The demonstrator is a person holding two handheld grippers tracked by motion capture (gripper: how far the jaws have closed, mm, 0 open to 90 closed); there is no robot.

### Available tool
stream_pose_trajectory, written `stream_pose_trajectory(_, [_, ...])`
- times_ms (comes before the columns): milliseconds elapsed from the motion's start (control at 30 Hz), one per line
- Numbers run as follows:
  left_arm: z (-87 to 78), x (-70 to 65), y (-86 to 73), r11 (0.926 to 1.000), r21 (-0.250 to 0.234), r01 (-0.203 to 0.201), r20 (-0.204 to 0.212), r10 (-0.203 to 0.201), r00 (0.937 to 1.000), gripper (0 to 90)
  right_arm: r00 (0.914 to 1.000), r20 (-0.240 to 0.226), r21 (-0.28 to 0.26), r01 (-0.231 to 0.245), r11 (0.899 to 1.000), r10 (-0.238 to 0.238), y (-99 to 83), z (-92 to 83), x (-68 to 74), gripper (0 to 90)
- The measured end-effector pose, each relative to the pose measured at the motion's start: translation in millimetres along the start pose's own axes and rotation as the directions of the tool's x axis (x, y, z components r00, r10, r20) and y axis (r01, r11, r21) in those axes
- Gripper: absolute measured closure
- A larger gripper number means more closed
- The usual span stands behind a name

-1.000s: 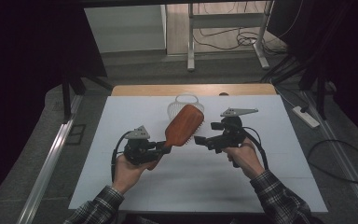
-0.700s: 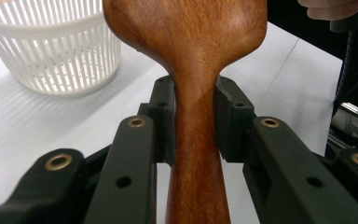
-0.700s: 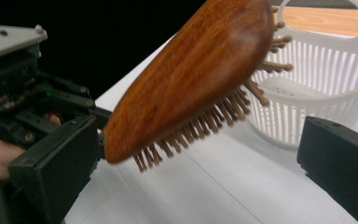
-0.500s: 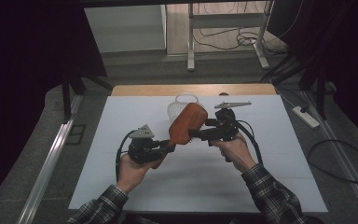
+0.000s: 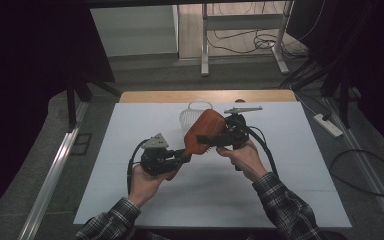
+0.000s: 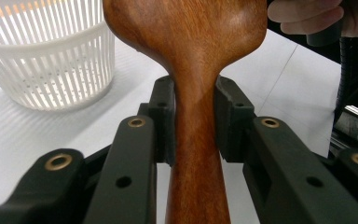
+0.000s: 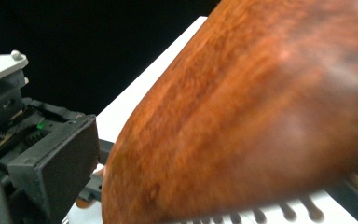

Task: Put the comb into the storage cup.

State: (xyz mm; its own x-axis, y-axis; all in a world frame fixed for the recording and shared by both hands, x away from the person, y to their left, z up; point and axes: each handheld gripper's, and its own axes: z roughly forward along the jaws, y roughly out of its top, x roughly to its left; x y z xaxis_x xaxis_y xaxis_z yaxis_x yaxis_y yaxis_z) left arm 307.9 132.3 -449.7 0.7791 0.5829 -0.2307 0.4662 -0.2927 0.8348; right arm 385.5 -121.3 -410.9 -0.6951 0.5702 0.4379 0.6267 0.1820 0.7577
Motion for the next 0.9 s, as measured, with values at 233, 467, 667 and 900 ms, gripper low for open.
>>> stream_pose_trajectory(233, [1.7, -0.8, 0.2, 1.0000, -0.005, 0.001, 0.000, -0.001, 1.0000, 71.1, 0.9999, -0.001, 0.011, -0.013, 1.000, 0.014, 0.1, 4.8, 0.4, 3.8])
stream_pose_trajectory(467, [3.7, -1.7, -0.5, 1.0000, -0.004, -0.005, -0.004, 0.005, 1.0000, 71.1, 0.9978, -0.040, 0.000, -0.053, 0.999, 0.053, -0.6, 2.0, -1.3, 25.5])
stream_pose_trajectory(667, [8.8, -2.9, -1.0, 0.9994, 0.021, -0.027, -0.016, 0.027, 0.9995, 71.1, 0.9741, -0.144, -0.016, -0.179, 0.984, 0.174, -0.9, -3.6, -11.9, 42.3])
stream_pose_trajectory(900, [13.6, -4.9, -0.5, 0.9986, 0.028, -0.044, -0.025, 0.045, 0.9987, 71.0, 0.9591, -0.177, -0.001, -0.225, 0.974, 0.221, -0.6, -7.6, -13.9, 49.7])
